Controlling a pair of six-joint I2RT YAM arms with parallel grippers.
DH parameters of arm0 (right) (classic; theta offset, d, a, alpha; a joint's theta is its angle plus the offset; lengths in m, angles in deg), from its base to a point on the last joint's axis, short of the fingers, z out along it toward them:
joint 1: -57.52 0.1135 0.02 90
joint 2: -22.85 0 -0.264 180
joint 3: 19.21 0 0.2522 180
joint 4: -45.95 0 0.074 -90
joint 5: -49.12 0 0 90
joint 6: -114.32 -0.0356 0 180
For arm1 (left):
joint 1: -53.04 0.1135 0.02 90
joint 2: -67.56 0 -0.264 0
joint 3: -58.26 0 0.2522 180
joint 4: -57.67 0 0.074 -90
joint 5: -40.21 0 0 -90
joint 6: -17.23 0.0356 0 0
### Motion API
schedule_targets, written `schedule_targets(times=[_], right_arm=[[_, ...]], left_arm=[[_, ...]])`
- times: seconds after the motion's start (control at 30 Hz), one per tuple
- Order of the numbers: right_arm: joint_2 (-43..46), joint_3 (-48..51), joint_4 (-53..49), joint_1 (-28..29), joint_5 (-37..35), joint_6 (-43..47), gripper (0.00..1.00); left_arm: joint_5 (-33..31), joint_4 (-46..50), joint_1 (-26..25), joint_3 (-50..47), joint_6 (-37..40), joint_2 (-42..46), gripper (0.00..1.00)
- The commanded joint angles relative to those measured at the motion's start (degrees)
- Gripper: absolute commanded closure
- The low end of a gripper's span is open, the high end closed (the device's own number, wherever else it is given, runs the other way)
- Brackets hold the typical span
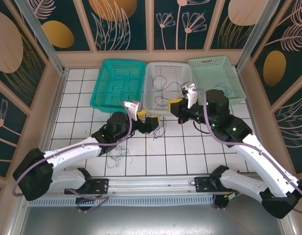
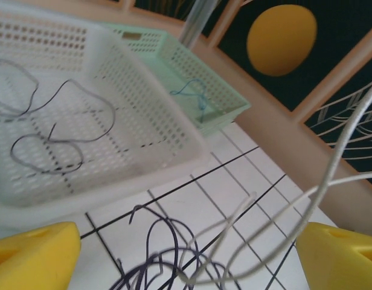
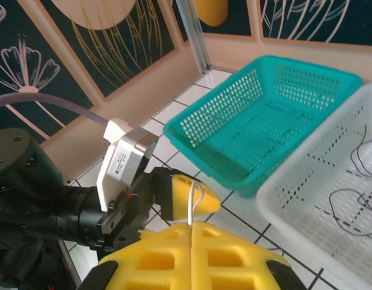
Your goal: Untangle the cables
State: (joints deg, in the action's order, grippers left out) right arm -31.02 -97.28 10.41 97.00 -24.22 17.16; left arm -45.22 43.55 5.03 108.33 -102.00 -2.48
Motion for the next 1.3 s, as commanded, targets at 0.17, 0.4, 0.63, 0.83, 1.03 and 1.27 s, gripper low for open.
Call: schedule_targets(times=[0.17,0.4,0.63,0.83,1.03,1.27], right_arm=[[-3.31,-3.95,-7.5,0.49,0.48,3.41,1.0],[-5.43,-4.11,-11.4,0.51,0.78,4.7,1.0],[-5.82,-4.32,-10.51,0.51,4.93,5.91,1.0],[-5.41,-3.64,-11.35,0.5,6.29,7.29,1.0],[-3.98,-2.79,-11.2,0.41,5.72,7.51,1.0],[-3.16,-0.65,-13.37,-0.66,-7.64,4.93,0.82]], left_arm=[[0.42,-1.98,-0.29,4.81,6.65,1.11,0.1],[-0.35,1.74,-0.29,4.7,9.96,3.16,0.1],[7.88,2.95,-0.29,9.7,16.17,-1.41,0.12],[7.93,4.77,-0.28,13.48,20.04,-5.2,0.15],[12.37,6.21,-0.26,15.11,21.06,-7.48,0.58],[6.98,4.58,-0.33,12.82,20.58,-4.22,1.0]])
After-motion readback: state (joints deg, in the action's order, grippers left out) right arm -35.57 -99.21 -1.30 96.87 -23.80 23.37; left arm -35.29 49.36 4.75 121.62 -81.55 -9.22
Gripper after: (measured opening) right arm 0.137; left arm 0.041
